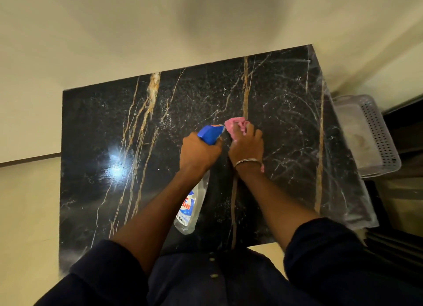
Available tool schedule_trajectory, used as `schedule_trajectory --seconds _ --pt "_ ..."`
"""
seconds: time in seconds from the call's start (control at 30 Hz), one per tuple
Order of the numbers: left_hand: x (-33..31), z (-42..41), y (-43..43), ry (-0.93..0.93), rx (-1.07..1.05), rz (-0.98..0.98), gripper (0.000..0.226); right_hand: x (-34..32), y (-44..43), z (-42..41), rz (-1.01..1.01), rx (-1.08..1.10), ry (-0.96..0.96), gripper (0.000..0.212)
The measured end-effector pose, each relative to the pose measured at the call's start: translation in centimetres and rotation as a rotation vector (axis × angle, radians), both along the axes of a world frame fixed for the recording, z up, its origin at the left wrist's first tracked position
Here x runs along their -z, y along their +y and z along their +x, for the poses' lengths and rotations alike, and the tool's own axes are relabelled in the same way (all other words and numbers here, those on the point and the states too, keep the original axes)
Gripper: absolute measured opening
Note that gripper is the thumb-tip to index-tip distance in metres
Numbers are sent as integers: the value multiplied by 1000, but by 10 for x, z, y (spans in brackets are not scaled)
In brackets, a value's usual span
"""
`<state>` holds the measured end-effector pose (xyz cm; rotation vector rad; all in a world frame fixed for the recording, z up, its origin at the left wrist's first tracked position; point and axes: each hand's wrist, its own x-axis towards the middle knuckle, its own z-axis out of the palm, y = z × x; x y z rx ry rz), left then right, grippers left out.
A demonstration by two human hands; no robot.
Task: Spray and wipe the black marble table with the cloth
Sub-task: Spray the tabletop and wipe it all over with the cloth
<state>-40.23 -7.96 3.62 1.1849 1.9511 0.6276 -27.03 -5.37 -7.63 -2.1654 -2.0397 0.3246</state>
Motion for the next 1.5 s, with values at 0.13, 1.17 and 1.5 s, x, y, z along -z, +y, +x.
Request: schedule_trajectory --seconds 0.13,1.17,1.5 --pt "1 -1 -10 26 30 10 19 10 -31 -44 -71 -178 5 45" --pt "9 -8 -82 -44 65 10 23 -7 -93 63 -14 21 -84 58" --pt "13 -11 -103 -42 75 8 26 -8 -112 39 3 218 -75 55"
